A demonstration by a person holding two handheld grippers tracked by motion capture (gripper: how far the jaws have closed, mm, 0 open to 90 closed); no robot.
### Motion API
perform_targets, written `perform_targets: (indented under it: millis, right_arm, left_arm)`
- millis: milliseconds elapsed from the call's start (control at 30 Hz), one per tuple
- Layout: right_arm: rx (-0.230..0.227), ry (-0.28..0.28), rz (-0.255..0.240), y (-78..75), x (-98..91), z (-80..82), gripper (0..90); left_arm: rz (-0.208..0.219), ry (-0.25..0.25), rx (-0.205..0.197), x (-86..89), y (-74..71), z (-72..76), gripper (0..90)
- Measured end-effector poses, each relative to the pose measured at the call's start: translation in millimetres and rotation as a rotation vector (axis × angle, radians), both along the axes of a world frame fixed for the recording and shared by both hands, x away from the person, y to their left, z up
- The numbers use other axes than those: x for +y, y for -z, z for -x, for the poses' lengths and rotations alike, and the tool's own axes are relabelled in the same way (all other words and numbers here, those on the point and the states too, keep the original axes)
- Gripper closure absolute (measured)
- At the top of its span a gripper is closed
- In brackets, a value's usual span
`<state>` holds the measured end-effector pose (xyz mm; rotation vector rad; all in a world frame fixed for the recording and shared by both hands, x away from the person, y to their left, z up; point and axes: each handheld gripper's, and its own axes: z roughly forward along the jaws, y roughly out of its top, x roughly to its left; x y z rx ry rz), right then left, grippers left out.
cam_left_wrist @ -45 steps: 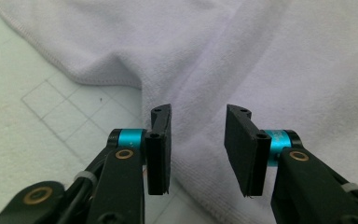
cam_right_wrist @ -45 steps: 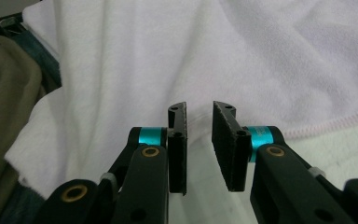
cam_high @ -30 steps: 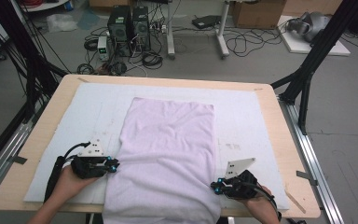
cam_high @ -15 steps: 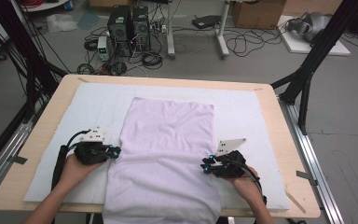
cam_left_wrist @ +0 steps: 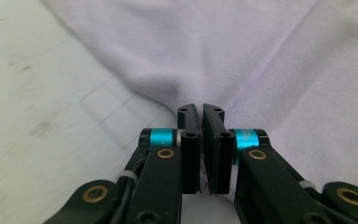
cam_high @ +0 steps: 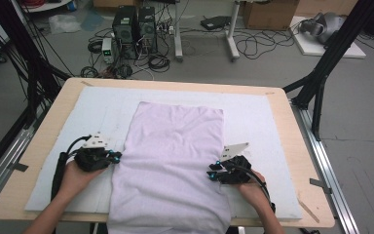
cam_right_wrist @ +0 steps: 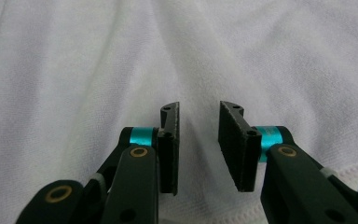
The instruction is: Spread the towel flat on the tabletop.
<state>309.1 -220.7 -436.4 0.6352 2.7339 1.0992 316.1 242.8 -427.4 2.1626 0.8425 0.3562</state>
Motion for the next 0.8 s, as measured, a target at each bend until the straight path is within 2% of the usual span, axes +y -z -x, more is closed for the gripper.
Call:
perform_targets:
  millis: [133,267,333,400,467,600,733,800]
  right_arm:
    - [0.002,0.014,-0.002,1.4,-1.7,-1.3,67.8]
    - [0.007,0.019,-0.002,1.7,-1.8,-2.2,67.0]
    - [0.009,0.021,-0.005,1.8,-2.4,-2.3,66.8]
    - [0.005,0.024,-0.007,1.6,-3.0,-2.6,66.1]
    - [0.0,0.031,-0.015,1.1,-4.5,-3.5,65.5]
    - [-0.021,0.049,-0.049,-1.2,-7.9,-6.2,63.9]
    - [-0.03,0.07,-0.072,-3.9,-10.4,-11.2,61.4]
    - [-0.031,0.083,-0.085,-5.2,-11.0,-15.2,59.5]
  left_arm:
    - [0.006,0.01,0.016,5.4,1.5,4.9,73.0]
    - [0.014,0.023,0.032,-2.1,8.4,3.8,71.1]
    - [0.0,0.031,0.035,-5.5,11.1,2.1,73.5]
    - [-0.006,0.045,0.039,-8.0,12.7,1.4,83.5]
    - [-0.019,0.035,0.027,-9.4,11.3,2.7,85.3]
    - [0.007,0.033,0.019,-6.1,6.4,3.5,83.5]
    - [0.05,0.021,0.007,-5.5,-0.9,-0.9,71.6]
    - [0.071,0.017,-0.008,-7.5,-3.5,-3.3,68.6]
